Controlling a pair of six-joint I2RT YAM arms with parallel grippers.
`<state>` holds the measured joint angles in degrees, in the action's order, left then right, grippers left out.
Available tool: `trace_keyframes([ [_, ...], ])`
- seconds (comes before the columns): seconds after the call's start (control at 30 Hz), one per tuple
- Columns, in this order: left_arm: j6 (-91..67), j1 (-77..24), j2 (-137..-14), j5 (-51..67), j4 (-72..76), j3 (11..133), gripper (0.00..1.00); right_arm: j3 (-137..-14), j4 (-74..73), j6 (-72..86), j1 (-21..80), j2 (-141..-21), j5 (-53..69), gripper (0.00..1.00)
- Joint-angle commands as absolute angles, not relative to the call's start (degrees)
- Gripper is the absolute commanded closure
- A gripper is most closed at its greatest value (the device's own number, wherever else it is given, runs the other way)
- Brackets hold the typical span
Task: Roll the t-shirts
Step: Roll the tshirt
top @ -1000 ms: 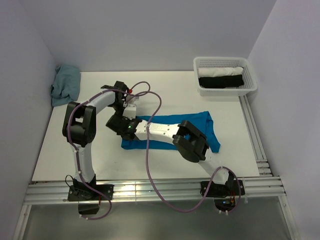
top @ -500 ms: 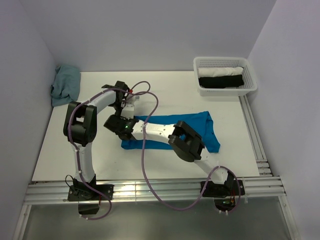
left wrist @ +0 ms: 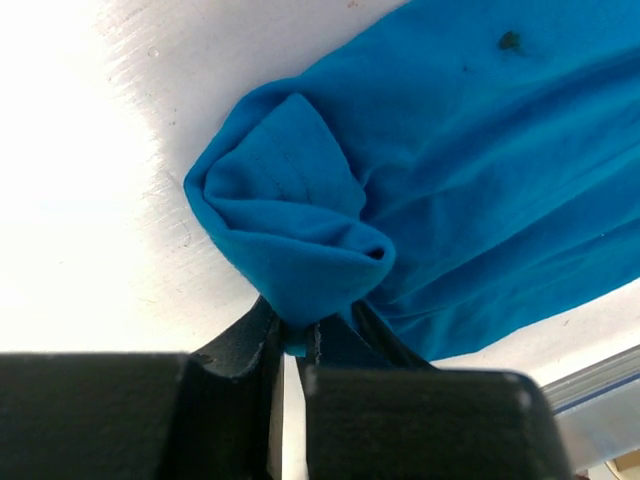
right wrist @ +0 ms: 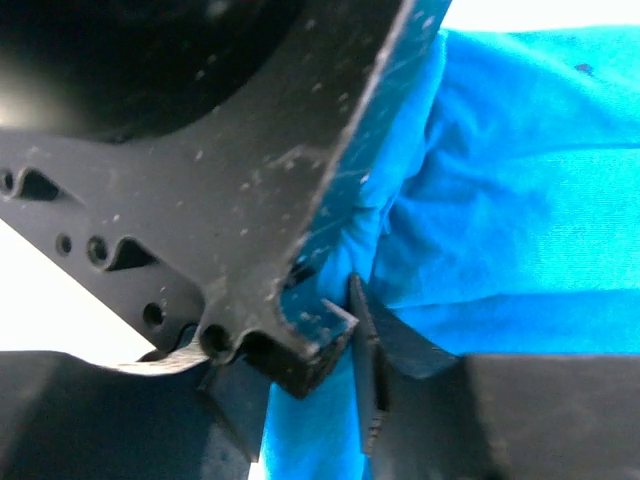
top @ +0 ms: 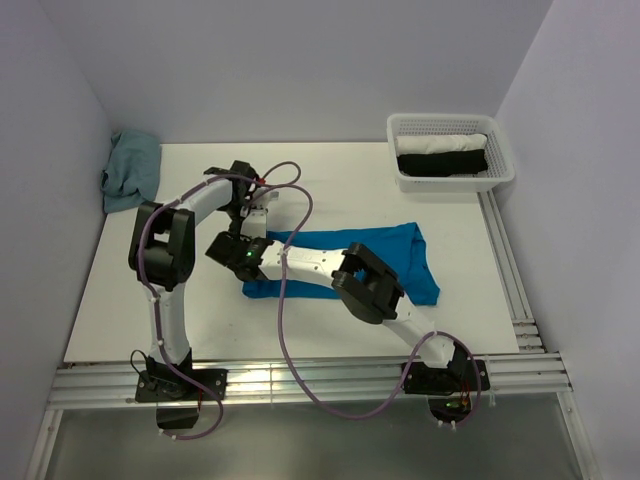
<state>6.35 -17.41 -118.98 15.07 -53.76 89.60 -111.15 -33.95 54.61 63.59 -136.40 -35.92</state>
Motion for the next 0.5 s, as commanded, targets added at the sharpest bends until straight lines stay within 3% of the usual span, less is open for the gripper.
trace_keyframes([
  [0.0, 7.12, -18.54, -119.00, 14.50, -55.55, 92.90, 0.90, -112.42, -37.18, 53.00, 63.54, -139.04, -33.58, 0.62],
  [0.1, 7.38, -18.54, -119.09, 15.11, -56.16, 93.77, 0.84, -112.06, -37.00, 52.91, 63.54, -139.13, -32.34, 0.71],
  [0.17, 7.38, -18.46, -118.83, 16.08, -56.42, 94.48, 0.77, -111.54, -36.39, 53.26, 63.46, -138.78, -31.65, 0.83],
  [0.23, 7.91, -18.20, -118.57, 17.92, -57.48, 95.97, 0.61, -108.91, -32.99, 53.18, 63.20, -137.73, -30.50, 0.91],
  [0.27, 8.08, -18.02, -118.13, 18.54, -57.65, 96.67, 0.53, -107.50, -31.48, 53.17, 63.11, -136.33, -29.02, 0.91],
  [0.47, 8.52, -15.30, -118.30, 26.44, -61.61, 105.11, 0.44, -92.66, -13.74, 54.84, 61.61, -128.43, -22.77, 0.92],
])
